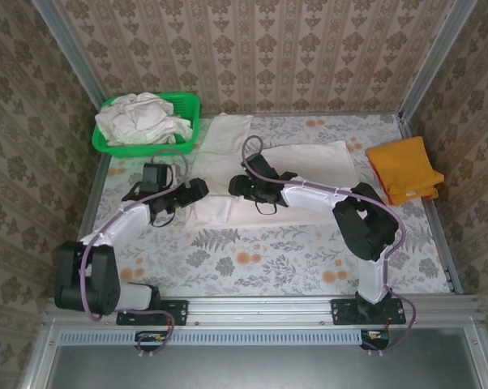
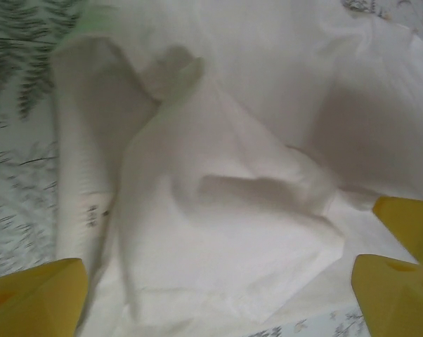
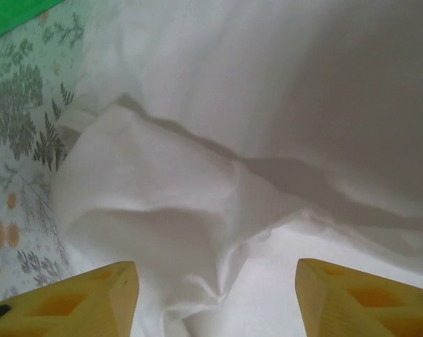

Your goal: Fold and stack the t-shirts

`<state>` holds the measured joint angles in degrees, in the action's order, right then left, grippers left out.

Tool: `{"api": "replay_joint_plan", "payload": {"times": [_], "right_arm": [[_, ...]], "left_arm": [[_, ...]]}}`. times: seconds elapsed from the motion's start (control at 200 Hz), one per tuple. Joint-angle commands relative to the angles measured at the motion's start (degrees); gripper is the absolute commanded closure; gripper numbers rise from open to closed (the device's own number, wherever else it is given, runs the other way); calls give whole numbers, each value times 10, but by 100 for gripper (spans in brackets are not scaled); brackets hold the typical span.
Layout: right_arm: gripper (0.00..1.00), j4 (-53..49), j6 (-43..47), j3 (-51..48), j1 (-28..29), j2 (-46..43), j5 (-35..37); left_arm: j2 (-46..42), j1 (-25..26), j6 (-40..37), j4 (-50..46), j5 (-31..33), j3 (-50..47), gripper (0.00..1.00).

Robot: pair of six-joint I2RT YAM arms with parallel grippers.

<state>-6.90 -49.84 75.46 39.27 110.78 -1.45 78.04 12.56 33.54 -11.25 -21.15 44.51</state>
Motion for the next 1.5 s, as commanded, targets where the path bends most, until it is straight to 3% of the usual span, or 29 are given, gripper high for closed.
{"api": "replay_joint_plan", "payload": {"times": [0.0, 0.105, 0.27, 0.545, 0.67, 1.065, 1.305, 1.5], "right_arm": [[43, 51, -73, -1, -10, 29, -43], [47, 55, -96, 24, -15, 62, -70], [48, 61, -95, 48, -24, 93, -75], [48, 16, 4, 56, -49, 79, -72], [46, -45, 81, 53, -56, 31, -8], [45, -55, 104, -142, -193, -83, 15], [44, -59, 63, -282, -198, -166, 10], [44, -78, 7, -400, -182, -291, 4]], "left_arm": [[30, 14, 31, 39, -17, 23, 14], [62, 21, 56, 52, -24, 34, 21], [125, 29, 85, 78, -53, 68, 23], [240, 44, 114, 92, -64, 110, 24], [253, 43, 118, 102, -60, 81, 25], [148, 39, 90, 51, -7, -16, 23], [44, 19, 82, 8, 20, -92, 23], [-54, 11, 69, -43, 30, -135, 21]]}}
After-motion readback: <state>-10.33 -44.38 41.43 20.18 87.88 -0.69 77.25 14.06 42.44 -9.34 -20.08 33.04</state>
